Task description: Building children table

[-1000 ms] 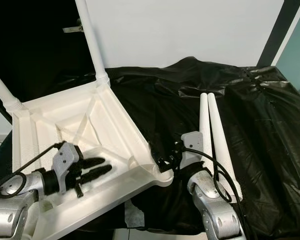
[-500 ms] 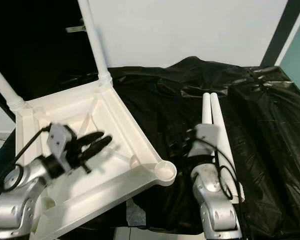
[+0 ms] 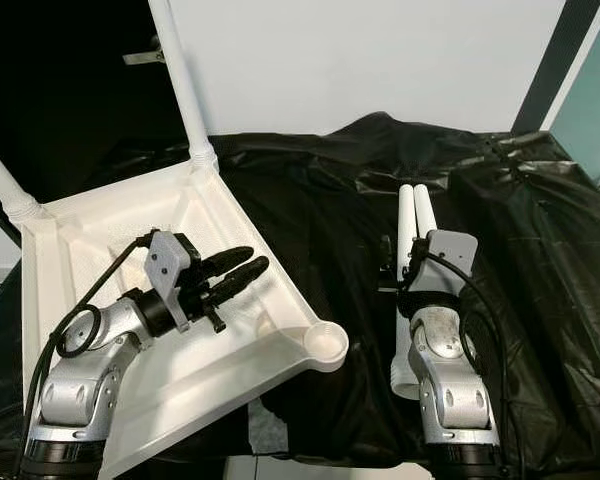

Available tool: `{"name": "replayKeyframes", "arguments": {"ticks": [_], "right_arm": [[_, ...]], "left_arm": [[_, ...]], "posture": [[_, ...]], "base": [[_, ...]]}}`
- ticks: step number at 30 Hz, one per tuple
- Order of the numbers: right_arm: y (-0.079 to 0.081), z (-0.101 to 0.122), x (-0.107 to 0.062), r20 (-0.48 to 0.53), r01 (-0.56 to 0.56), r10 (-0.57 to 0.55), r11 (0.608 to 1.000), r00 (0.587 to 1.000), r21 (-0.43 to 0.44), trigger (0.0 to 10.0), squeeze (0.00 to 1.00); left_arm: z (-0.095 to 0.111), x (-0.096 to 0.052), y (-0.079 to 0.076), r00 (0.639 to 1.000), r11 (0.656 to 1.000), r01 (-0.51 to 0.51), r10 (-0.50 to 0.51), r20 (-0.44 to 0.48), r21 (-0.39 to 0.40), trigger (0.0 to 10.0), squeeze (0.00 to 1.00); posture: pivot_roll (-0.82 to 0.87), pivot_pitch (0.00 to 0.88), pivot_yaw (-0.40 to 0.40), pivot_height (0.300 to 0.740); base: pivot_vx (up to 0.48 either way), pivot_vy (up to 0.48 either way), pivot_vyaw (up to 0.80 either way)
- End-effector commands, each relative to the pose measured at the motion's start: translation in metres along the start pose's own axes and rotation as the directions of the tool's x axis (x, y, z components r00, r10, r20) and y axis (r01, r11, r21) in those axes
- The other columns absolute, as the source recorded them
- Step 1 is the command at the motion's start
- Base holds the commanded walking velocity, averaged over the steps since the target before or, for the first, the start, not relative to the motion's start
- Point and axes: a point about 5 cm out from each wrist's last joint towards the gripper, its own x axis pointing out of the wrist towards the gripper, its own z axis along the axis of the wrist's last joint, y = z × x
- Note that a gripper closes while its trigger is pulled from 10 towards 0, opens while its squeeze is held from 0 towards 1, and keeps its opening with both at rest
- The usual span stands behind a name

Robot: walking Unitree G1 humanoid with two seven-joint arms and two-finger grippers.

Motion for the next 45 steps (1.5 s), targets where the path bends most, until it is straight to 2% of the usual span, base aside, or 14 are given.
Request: {"name": "replayKeyframes", "arguments": {"ticks": [1,3,5,7,9,13,15,17,21,25,29,31,36,45], "right_arm": [[-0.005,-0.001,0.004,-0.005,0.029,-0.029,0.999,1.0,-0.014,10.0,0.0],[-0.009,-0.002,0.005,-0.034,0.047,-0.047,0.999,0.998,-0.003,10.0,0.0],[-0.016,-0.003,0.005,-0.074,0.067,-0.066,0.998,0.995,0.017,10.0,0.0],[-0.021,-0.004,0.005,-0.099,0.083,-0.08,0.996,0.992,0.023,10.0,0.0],[-0.032,-0.004,0.005,-0.136,0.108,-0.103,0.994,0.985,0.028,10.0,0.0],[-0.038,-0.005,0.004,-0.166,0.121,-0.113,0.992,0.98,0.039,10.0,0.0],[-0.046,-0.006,0.003,-0.204,0.138,-0.123,0.989,0.971,0.057,10.0,0.0],[-0.051,-0.005,0.0,-0.231,0.142,-0.124,0.988,0.965,0.063,10.0,0.0],[-0.054,-0.008,-0.005,-0.254,0.149,-0.127,0.987,0.959,0.066,10.0,0.0],[-0.054,-0.009,-0.009,-0.279,0.148,-0.123,0.986,0.953,0.074,10.0,0.0],[-0.05,-0.017,-0.015,-0.352,0.101,-0.058,0.989,0.934,0.105,10.0,0.0],[-0.05,-0.017,-0.015,-0.352,0.101,-0.058,0.989,0.934,0.105,10.0,0.0],[-0.05,-0.033,-0.018,-0.448,0.043,0.025,0.989,0.894,0.14,10.0,0.0],[-0.056,-0.041,-0.022,-0.503,0.049,0.02,0.991,0.864,0.123,10.0,0.0]], "left_arm": [[-0.008,0.007,0.013,0.975,0.975,-0.223,0.224,0.012,-0.021,10.0,0.0],[-0.01,0.015,0.015,0.969,0.969,-0.242,0.244,0.039,-0.049,10.0,0.0],[-0.011,0.026,0.01,0.977,0.978,-0.199,0.203,0.065,-0.067,10.0,0.0],[-0.011,0.03,0.007,0.98,0.983,-0.178,0.182,0.076,-0.053,10.0,0.0],[-0.011,0.036,-0.001,0.99,0.991,-0.109,0.116,0.084,-0.08,10.0,0.0],[-0.007,0.04,-0.004,0.99,0.995,-0.087,0.092,0.106,-0.056,10.0,0.0],[-0.002,0.041,-0.013,0.993,0.998,0.02,-0.012,0.121,-0.058,10.0,0.0],[0.004,0.04,-0.022,0.984,0.991,0.116,-0.106,0.144,-0.066,10.0,0.0],[0.005,0.035,-0.03,0.971,0.976,0.2,-0.186,0.152,-0.084,10.0,0.0],[0.005,0.031,-0.034,0.964,0.969,0.232,-0.218,0.15,-0.084,10.0,0.0],[0.0,0.011,-0.042,0.946,0.945,0.319,-0.314,0.076,-0.069,10.0,0.0],[0.0,0.011,-0.042,0.946,0.945,0.319,-0.314,0.076,-0.069,10.0,0.0],[0.001,-0.002,-0.044,0.924,0.923,0.381,-0.381,0.023,-0.057,10.0,0.0],[0.006,-0.012,-0.042,0.917,0.916,0.399,-0.399,-0.004,-0.037,10.0,0.0]], "posture": [[-0.01,0.0,-0.007,0.74],[-0.02,0.0,-0.008,0.74],[-0.02,0.0,-0.008,0.74],[-0.03,0.0,-0.008,0.74],[-0.03,0.0,-0.005,0.74],[-0.03,0.0,-0.005,0.74],[-0.03,0.0,-0.004,0.74],[-0.04,0.0,-0.003,0.74],[-0.04,0.0,-0.004,0.74],[-0.04,0.0,-0.002,0.74],[-0.04,0.0,0.001,0.74],[-0.04,0.0,0.001,0.74],[-0.03,0.0,-0.009,0.74],[-0.03,0.0,-0.012,0.74]], "base": [[0.0,0.0,0.0],[0.0,0.0,0.0],[0.0,0.0,0.0],[0.0,0.0,0.0],[0.0,0.0,0.0],[0.0,0.0,0.0],[0.0,0.0,0.0],[0.0,0.0,0.0],[0.0,0.0,0.0],[0.0,0.0,0.0],[0.0,0.0,0.0],[0.0,0.0,0.0],[0.0,0.0,0.0],[0.0,0.0,0.0]]}}
